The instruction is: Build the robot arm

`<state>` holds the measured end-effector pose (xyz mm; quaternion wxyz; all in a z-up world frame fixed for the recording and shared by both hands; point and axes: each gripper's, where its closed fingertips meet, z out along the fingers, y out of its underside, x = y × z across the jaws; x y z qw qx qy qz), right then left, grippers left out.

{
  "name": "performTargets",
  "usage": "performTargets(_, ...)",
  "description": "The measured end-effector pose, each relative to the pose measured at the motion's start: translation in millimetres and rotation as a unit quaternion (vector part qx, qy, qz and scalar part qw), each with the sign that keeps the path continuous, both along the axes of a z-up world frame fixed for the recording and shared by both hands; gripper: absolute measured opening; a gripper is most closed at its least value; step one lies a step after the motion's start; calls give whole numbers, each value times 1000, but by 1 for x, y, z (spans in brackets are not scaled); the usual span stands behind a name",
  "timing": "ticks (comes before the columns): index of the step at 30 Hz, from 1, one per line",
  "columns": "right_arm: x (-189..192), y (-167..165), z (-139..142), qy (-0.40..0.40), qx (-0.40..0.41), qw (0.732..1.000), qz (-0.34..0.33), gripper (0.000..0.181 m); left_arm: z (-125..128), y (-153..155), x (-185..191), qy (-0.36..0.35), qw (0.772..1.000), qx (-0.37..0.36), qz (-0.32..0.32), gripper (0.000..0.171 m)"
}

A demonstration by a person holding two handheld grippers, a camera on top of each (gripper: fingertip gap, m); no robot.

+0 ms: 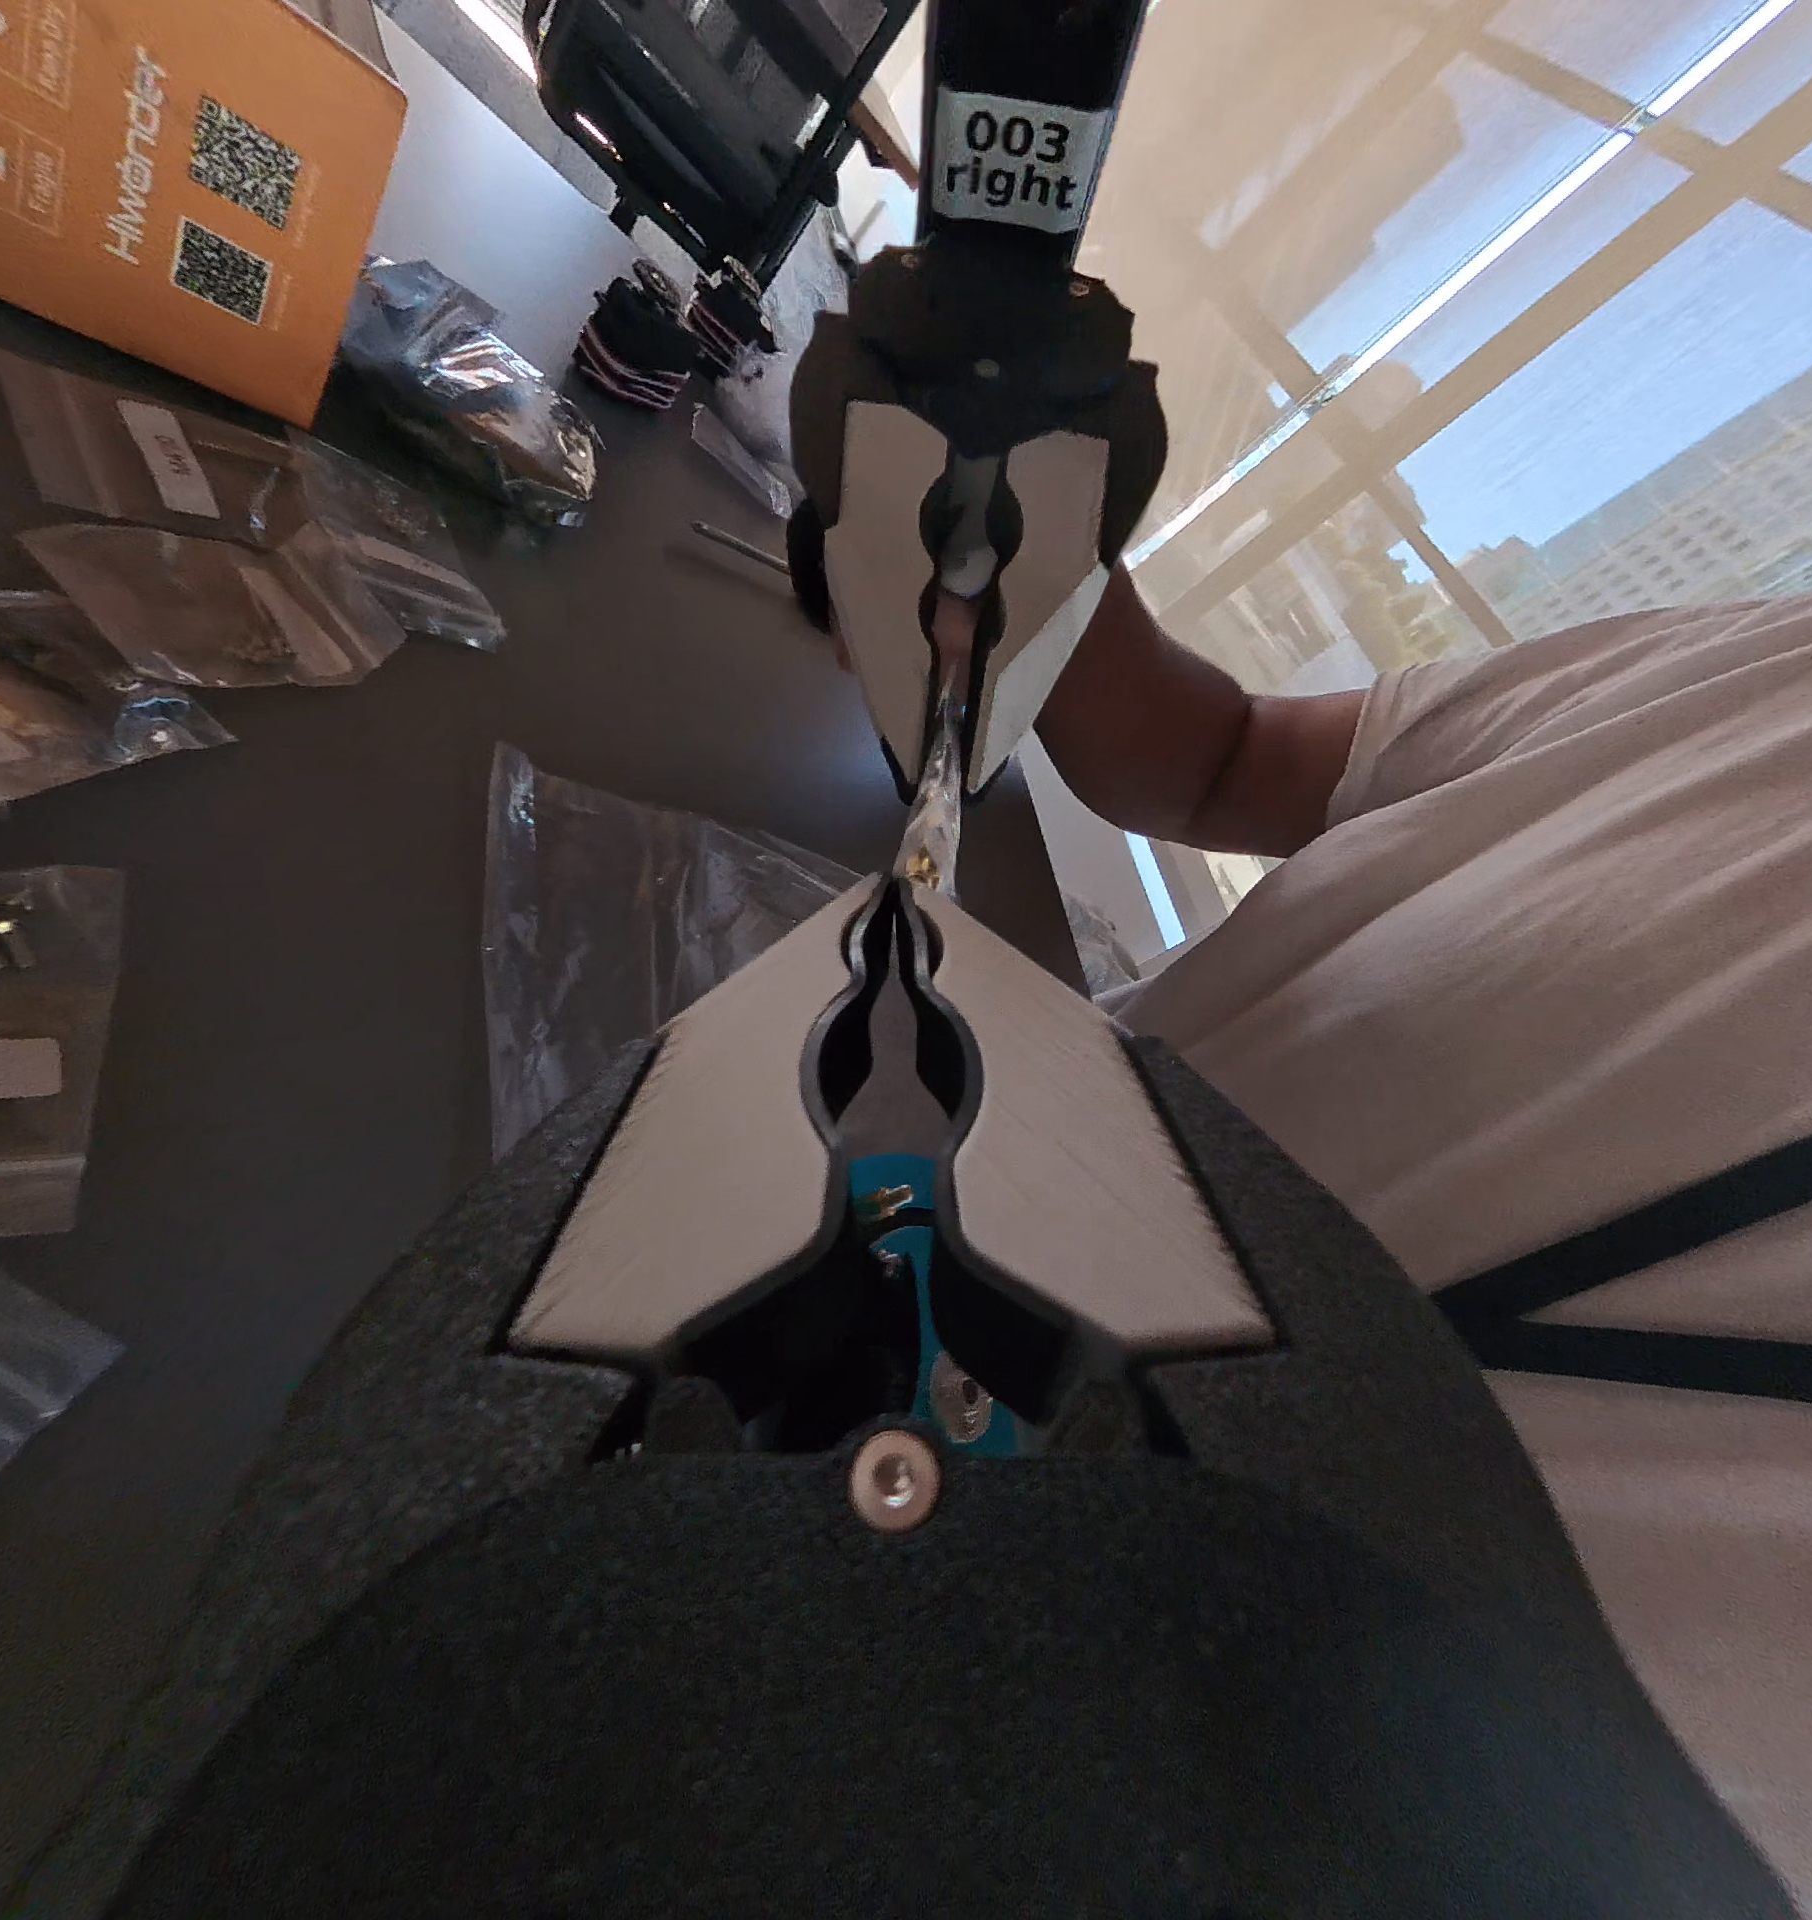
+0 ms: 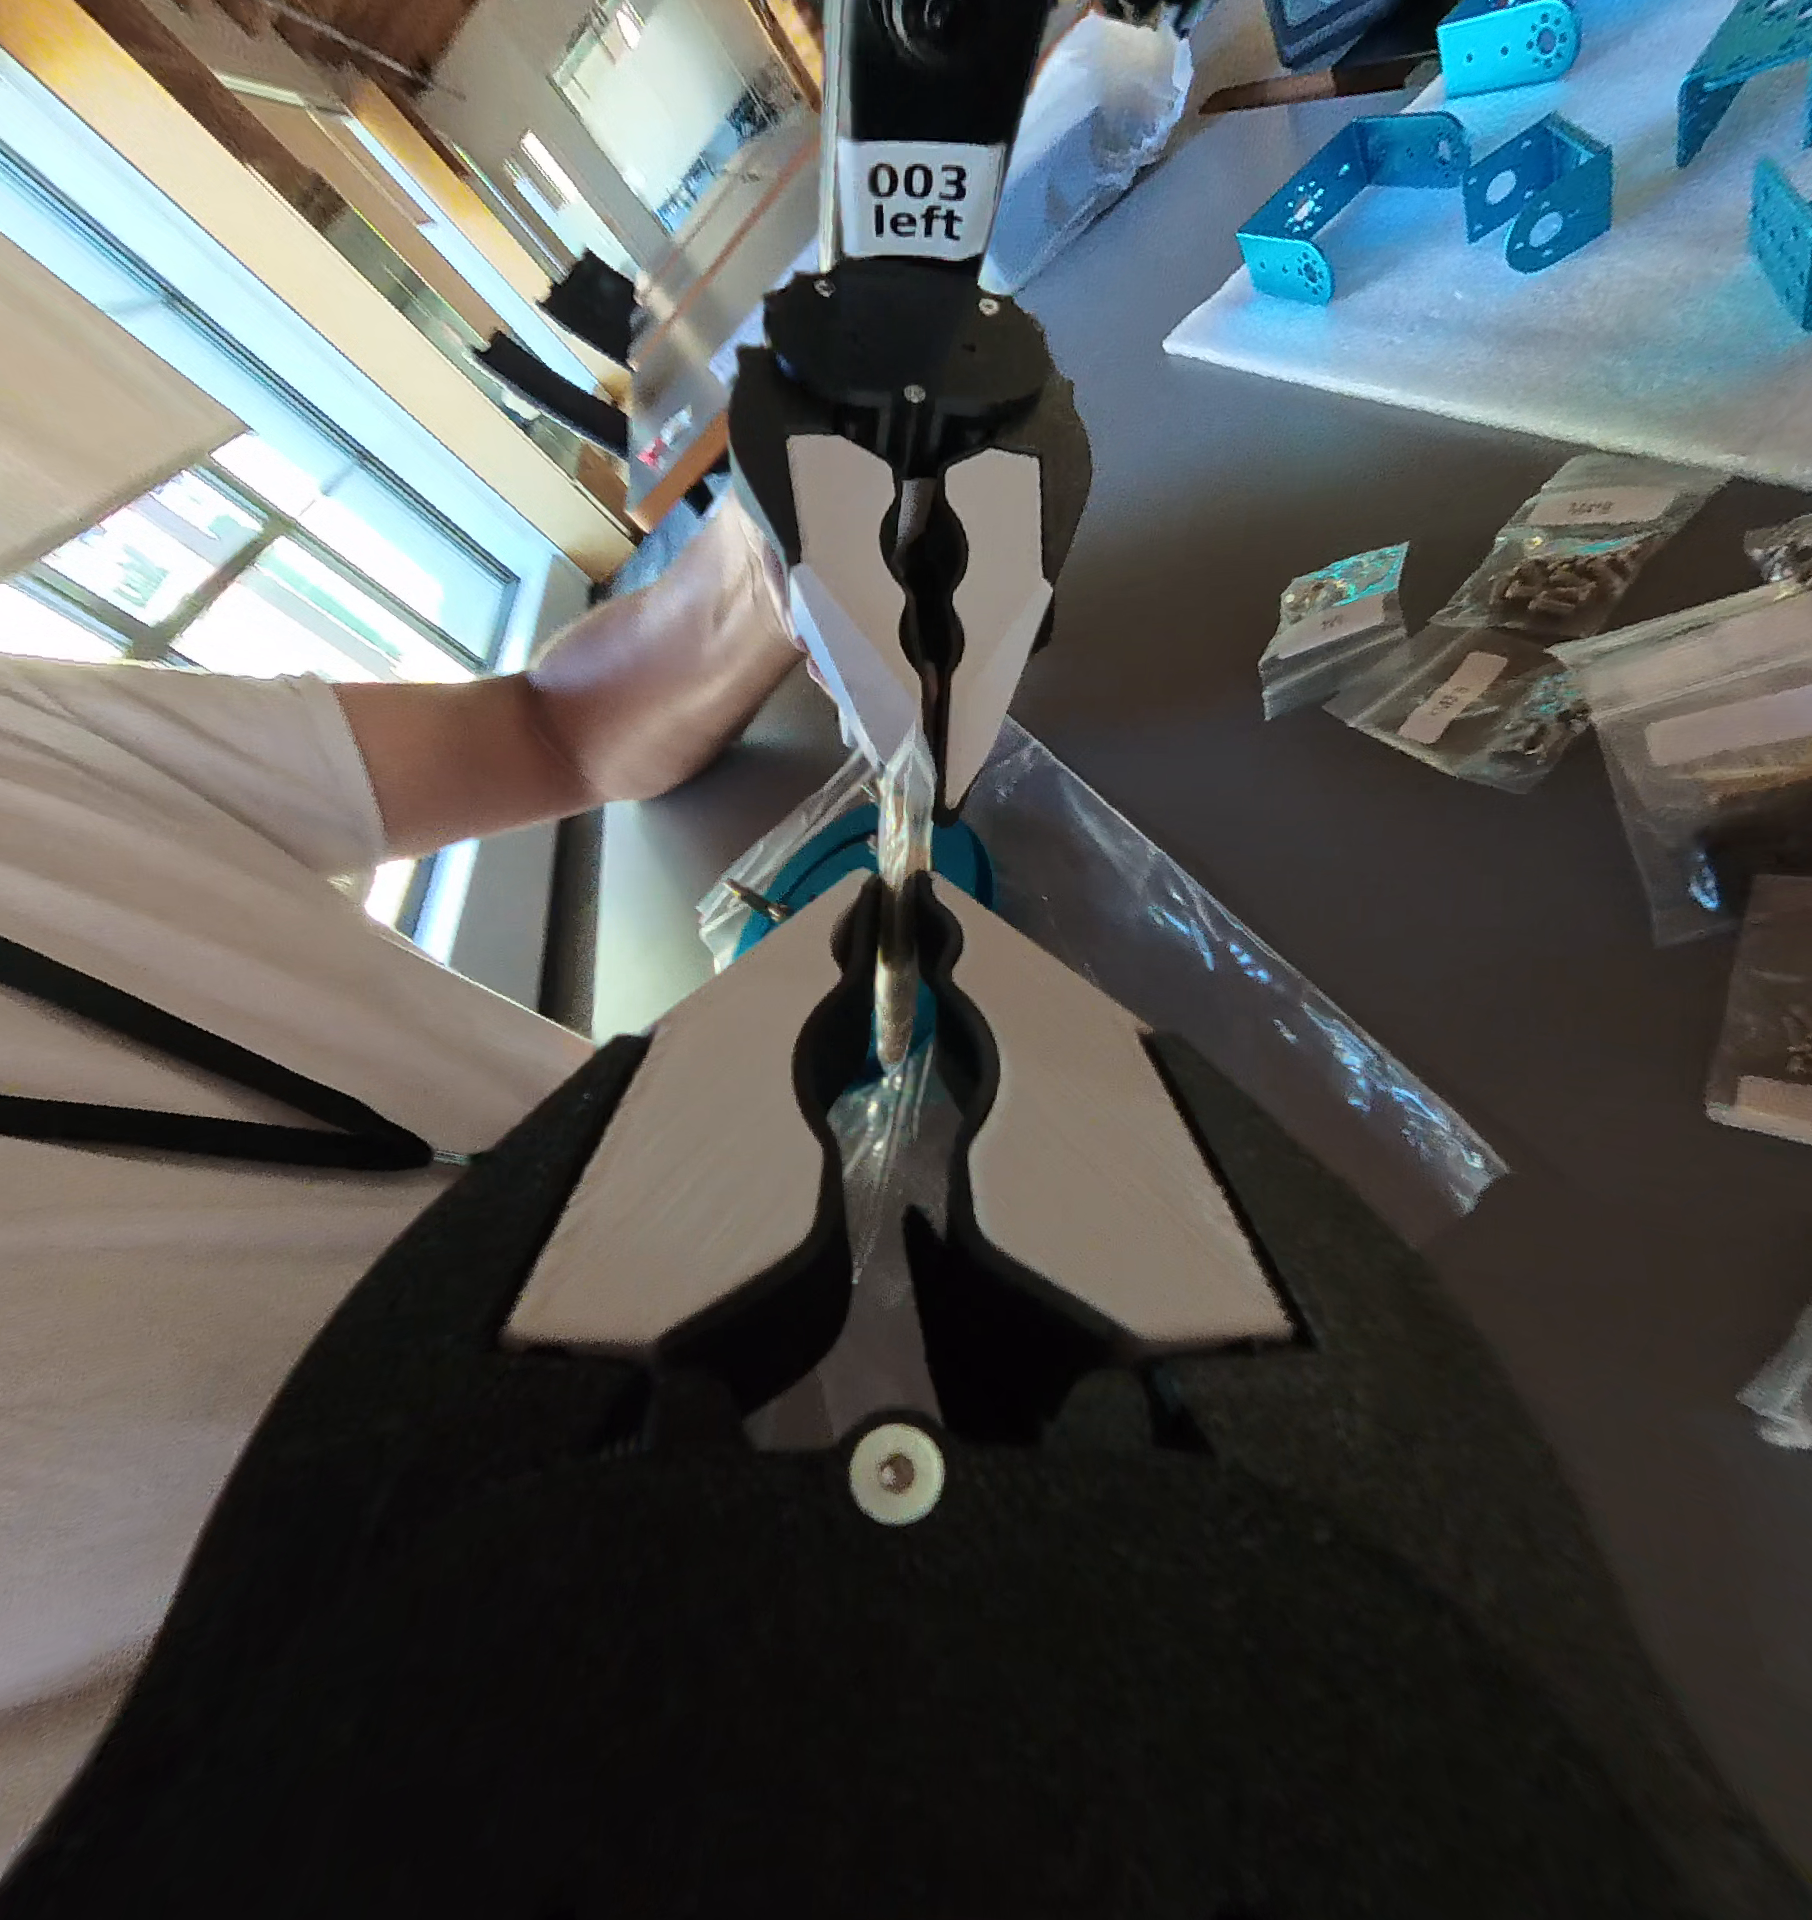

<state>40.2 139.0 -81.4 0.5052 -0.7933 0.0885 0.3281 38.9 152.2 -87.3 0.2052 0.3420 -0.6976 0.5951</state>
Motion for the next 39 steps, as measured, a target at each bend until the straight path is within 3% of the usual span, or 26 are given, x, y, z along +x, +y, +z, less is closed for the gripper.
performTargets(10, 5, 3, -2, 128, 27, 991, -31, 3, -8, -3, -2, 6, 1000, 10, -7, 0)
performTargets(17, 6, 4, -6, 133, 39, 989, -45, 3, -15, -6, -3, 11, 1000, 20, -7, 0)
performTargets(21, 4, -1, -23, 60, -2, 997, -51, 3, -27, -3, -2, 10, 998, 58, -4, 0)
performTargets(24, 11, -9, -38, -24, -63, 996, -52, 3, -45, 10, 9, -15, 990, 138, 25, 9)
performTargets(27, 9, -19, -49, -96, -137, 986, -9, 3, -47, 11, 9, -34, 987, 157, 22, 14)
performTargets(34, -6, -17, -79, -283, -280, 905, 149, 4, -50, -13, -10, -119, 975, 182, -35, 20)
performTargets(39, -12, -2, -80, -324, -285, 885, 176, 4, -52, -18, -12, -149, 968, 197, -37, 17)
